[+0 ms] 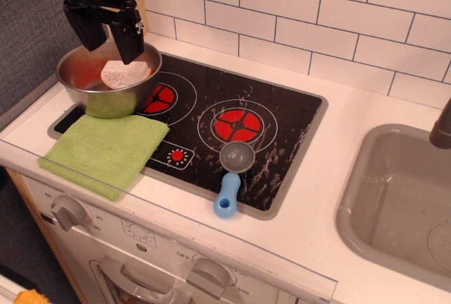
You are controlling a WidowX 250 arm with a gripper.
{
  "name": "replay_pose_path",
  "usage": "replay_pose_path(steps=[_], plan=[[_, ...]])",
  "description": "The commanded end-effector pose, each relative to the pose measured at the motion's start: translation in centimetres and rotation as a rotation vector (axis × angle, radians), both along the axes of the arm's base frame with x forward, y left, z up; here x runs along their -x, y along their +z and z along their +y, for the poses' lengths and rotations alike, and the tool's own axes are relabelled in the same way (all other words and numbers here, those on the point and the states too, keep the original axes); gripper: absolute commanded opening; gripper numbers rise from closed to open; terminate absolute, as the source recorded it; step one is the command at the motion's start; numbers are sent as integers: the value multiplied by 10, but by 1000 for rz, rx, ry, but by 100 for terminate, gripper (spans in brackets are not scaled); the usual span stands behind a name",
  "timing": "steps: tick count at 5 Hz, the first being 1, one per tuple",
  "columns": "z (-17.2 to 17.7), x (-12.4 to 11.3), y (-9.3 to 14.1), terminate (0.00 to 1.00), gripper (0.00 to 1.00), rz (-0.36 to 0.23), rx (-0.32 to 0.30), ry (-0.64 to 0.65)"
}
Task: Slide the blue spoon to the middle of the stove.
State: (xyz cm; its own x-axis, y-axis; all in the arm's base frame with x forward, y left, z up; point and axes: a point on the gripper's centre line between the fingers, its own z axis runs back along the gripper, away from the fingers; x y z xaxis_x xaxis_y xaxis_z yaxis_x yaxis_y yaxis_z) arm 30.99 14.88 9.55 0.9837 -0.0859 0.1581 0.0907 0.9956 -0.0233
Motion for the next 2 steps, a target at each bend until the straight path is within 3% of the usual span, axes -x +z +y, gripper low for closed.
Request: replay_pose_path(steps=[1, 2], plan=[[0, 0, 0, 0, 100, 0, 0, 0], [-35, 2, 8, 0, 100, -39, -27, -105]])
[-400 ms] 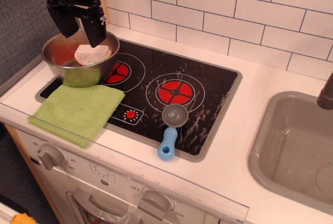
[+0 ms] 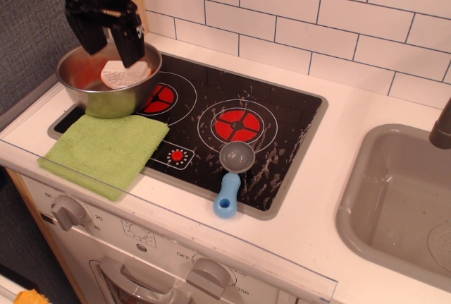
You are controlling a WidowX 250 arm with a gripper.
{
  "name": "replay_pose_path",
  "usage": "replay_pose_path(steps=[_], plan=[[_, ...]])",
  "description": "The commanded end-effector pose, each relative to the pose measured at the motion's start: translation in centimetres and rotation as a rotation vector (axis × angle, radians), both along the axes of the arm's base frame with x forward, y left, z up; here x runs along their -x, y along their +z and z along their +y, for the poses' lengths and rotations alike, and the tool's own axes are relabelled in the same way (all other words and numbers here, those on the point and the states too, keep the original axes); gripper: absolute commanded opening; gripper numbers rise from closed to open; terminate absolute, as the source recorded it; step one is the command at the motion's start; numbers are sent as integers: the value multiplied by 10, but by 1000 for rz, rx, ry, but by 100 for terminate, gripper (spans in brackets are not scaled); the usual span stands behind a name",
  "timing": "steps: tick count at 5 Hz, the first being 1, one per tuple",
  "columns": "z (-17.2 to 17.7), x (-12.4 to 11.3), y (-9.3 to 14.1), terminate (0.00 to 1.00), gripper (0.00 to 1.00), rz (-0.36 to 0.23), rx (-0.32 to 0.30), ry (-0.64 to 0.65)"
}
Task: Slide the blue spoon to the middle of the stove.
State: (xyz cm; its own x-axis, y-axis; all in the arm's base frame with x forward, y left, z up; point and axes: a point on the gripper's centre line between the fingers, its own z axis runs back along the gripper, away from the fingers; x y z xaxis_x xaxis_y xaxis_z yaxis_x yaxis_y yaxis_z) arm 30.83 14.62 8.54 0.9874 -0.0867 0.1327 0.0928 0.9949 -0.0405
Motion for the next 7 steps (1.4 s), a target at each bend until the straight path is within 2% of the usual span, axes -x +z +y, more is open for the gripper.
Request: replay_pose_path(steps=[1, 2, 3, 4, 5, 6, 7], plan=[[-83, 13, 16, 0, 100, -90, -62, -285], [-132, 34, 8, 0, 100, -88, -80, -390], [-167, 54, -22, 0, 100, -9, -56, -357], [-180, 67, -49, 0, 100, 44, -66, -380], [-189, 75, -70, 0, 100, 64, -62, -382], [-189, 76, -77, 0, 100, 81, -76, -351], [-190, 75, -78, 0, 100, 58, -97, -311]])
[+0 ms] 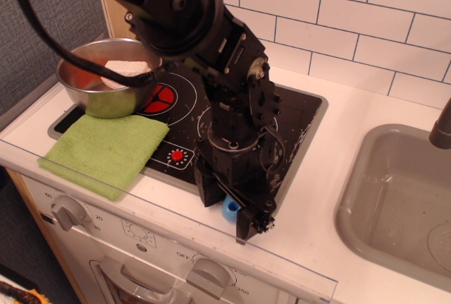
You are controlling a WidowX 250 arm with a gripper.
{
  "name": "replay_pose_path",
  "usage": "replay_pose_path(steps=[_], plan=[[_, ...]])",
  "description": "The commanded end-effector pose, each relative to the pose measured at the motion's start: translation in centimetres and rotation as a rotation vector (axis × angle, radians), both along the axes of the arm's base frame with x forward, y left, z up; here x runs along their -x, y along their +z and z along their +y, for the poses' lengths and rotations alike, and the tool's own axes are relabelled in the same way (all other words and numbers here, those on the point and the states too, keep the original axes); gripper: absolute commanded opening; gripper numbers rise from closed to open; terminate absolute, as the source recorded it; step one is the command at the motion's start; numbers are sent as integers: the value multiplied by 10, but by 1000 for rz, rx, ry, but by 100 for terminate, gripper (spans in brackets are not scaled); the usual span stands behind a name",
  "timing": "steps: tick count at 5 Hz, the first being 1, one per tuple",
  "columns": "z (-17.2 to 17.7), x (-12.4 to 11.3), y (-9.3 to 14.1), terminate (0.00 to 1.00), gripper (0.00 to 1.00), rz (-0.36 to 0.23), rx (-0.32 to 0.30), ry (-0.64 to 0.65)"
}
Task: Slide the blue spoon to the middle of the stove.
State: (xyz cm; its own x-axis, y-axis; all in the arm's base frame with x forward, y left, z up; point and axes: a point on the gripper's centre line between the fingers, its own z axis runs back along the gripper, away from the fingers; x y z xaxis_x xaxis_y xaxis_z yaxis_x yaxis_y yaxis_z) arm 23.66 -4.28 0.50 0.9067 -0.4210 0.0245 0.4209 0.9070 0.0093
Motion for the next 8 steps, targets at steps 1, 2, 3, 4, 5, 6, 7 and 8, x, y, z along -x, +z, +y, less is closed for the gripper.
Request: replay_pose_path(steps=[1, 2, 3, 4, 5, 6, 7, 8], plan=[[-2, 3, 1, 0, 0, -50, -19, 53], [-4, 3, 1, 0, 0, -60, -11, 94], [-7, 2, -1, 0, 0, -91, 0, 147], [-14, 0, -3, 0, 0, -144, 39, 255], [36, -51, 47, 0, 0, -150, 26, 335], [82, -101, 48, 0, 0, -119, 14, 330], [96, -113, 42, 0, 0, -95, 17, 323], [106, -121, 38, 0, 0, -65, 14, 282]])
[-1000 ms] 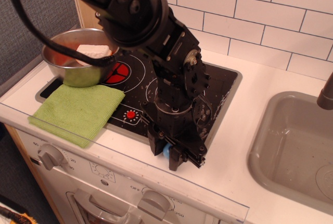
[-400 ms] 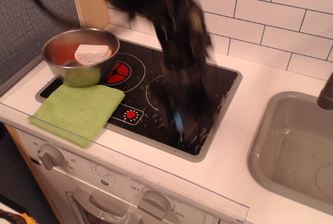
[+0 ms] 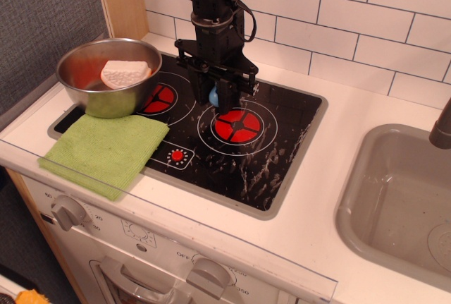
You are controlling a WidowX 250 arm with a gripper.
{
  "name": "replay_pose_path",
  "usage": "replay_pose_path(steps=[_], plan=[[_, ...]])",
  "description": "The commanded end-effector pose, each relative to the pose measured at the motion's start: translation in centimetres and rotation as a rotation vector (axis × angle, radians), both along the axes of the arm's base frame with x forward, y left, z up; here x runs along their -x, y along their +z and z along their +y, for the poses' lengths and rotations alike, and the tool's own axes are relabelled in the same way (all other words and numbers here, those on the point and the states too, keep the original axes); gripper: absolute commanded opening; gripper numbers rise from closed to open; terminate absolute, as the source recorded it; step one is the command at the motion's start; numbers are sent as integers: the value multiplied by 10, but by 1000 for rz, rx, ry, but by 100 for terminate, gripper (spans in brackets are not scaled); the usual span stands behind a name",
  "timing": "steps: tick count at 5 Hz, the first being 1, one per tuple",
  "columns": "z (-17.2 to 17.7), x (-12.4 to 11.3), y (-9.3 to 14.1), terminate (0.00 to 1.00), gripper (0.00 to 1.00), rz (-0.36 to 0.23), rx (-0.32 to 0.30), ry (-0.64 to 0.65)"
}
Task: Slide the blue spoon to the middle of the stove.
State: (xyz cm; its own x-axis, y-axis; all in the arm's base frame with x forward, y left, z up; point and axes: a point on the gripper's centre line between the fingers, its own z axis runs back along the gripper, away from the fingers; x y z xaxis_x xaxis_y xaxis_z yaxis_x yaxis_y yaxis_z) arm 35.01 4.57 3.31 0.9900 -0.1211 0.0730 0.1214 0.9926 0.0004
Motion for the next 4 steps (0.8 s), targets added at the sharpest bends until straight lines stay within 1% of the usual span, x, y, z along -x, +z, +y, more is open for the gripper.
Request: replay_pose_path(steps=[1, 2, 3, 4], plan=[[18, -9, 5, 0, 0, 5, -14, -66], [20, -8, 9, 0, 100, 4, -12, -108], [21, -7, 25, 0, 100, -44, -17, -121], [23, -1, 52, 0, 100, -109, -20, -104]])
